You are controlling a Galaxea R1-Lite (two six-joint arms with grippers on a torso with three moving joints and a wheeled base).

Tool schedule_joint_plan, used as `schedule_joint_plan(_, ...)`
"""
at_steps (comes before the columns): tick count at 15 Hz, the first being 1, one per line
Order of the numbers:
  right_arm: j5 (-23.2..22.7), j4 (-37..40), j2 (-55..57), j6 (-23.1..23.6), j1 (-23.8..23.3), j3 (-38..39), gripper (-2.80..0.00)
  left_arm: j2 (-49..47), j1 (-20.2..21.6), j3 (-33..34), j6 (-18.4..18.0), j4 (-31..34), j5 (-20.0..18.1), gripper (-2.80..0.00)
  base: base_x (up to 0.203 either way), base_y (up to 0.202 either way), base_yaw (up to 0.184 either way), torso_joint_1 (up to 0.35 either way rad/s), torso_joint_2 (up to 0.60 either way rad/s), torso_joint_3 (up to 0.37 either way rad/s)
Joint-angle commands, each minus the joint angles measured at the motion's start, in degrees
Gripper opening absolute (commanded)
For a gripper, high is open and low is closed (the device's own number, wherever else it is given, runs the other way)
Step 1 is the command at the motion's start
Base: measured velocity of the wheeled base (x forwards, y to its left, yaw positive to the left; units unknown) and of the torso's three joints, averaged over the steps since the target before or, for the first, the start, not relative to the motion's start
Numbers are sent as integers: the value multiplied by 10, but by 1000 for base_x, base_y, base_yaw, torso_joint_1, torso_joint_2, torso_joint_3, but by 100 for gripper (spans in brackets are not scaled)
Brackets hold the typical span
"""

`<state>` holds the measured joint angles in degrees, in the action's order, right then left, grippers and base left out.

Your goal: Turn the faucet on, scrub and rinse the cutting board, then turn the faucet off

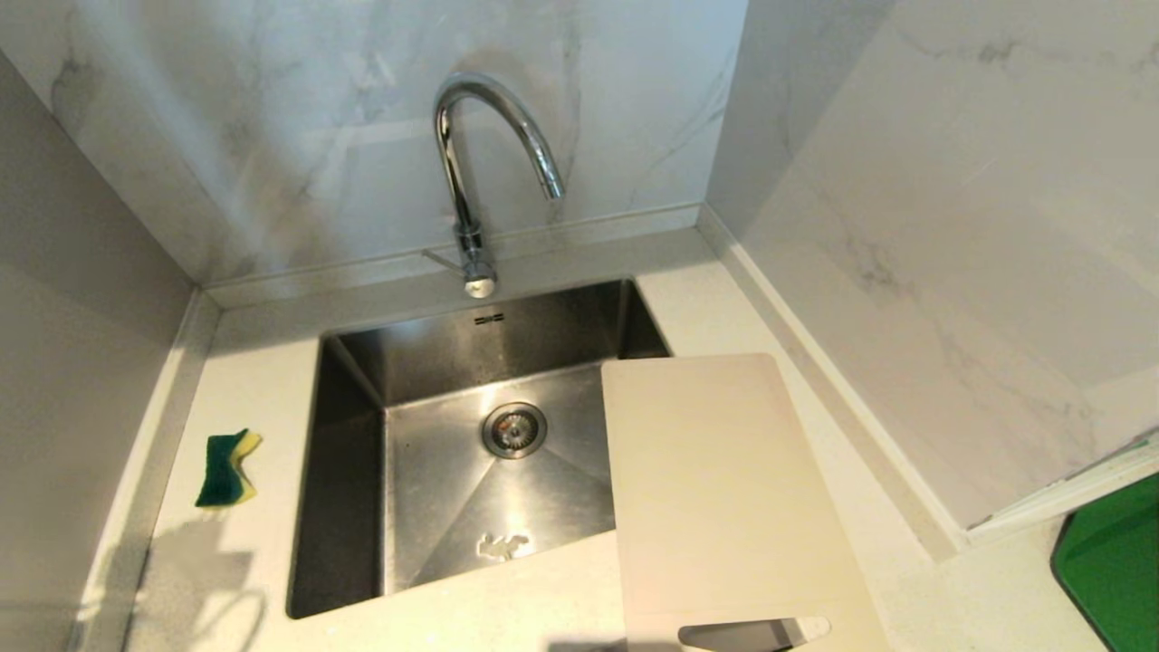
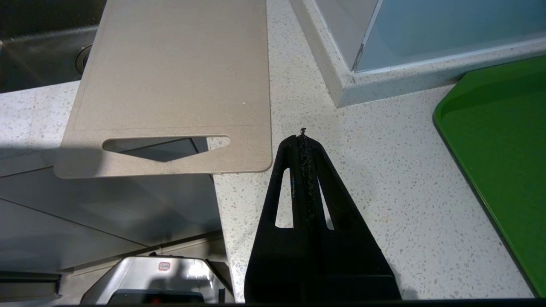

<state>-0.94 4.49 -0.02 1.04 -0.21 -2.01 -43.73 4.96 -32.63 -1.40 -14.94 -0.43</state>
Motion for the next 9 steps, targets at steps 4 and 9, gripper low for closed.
schedule_joint_plan(4, 0, 0, -1, 0, 0, 0, -280, 210, -30, 148, -5, -13, 48, -280, 0, 0, 0, 0, 0, 0)
schedule_joint_plan(9, 0, 1, -1, 0, 0, 0, -280, 372, -52, 224, -4, 79, 56, -280, 0, 0, 0, 0, 0, 0)
